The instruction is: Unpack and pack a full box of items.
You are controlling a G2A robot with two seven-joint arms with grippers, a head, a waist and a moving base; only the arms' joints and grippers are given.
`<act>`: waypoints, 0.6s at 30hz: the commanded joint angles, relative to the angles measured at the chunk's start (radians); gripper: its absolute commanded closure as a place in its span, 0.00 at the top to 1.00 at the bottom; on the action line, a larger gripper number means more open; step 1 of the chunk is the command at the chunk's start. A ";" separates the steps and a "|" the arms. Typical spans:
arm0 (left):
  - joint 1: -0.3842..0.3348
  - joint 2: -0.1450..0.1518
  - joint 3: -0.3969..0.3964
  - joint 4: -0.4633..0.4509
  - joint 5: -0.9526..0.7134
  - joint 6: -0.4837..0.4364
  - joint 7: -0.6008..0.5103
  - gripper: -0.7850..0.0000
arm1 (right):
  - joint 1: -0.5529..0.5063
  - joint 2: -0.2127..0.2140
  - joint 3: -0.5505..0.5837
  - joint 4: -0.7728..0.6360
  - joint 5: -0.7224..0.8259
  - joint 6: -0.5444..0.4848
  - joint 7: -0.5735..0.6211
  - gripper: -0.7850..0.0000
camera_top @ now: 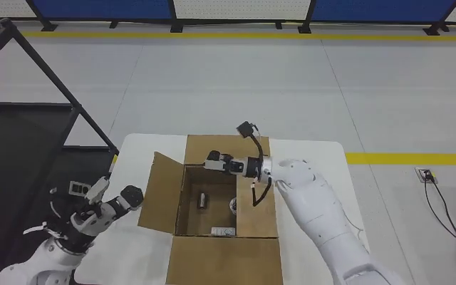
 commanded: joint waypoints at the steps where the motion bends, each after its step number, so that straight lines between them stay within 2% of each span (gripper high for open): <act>1: -0.032 0.002 0.061 -0.007 0.059 0.045 0.010 1.00 | -0.103 0.039 0.083 -0.171 -0.055 0.029 -0.009 1.00; 5: -0.088 -0.002 0.194 -0.009 0.136 0.085 0.037 1.00 | -0.320 0.094 0.237 -0.505 -0.111 0.127 -0.002 1.00; 9: -0.145 -0.008 0.320 0.005 0.214 0.115 0.084 1.00 | -0.472 0.128 0.360 -0.710 -0.107 0.186 0.021 1.00; 13: -0.211 -0.019 0.446 0.051 0.308 0.149 0.163 1.00 | -0.545 0.153 0.453 -0.784 -0.075 0.211 0.050 1.00; 16: -0.261 -0.032 0.539 0.103 0.307 0.202 0.211 1.00 | -0.560 0.167 0.479 -0.780 -0.025 0.233 0.107 1.00; 18: -0.273 -0.035 0.558 0.113 0.303 0.219 0.217 1.00 | -0.558 0.169 0.479 -0.775 -0.022 0.240 0.115 1.00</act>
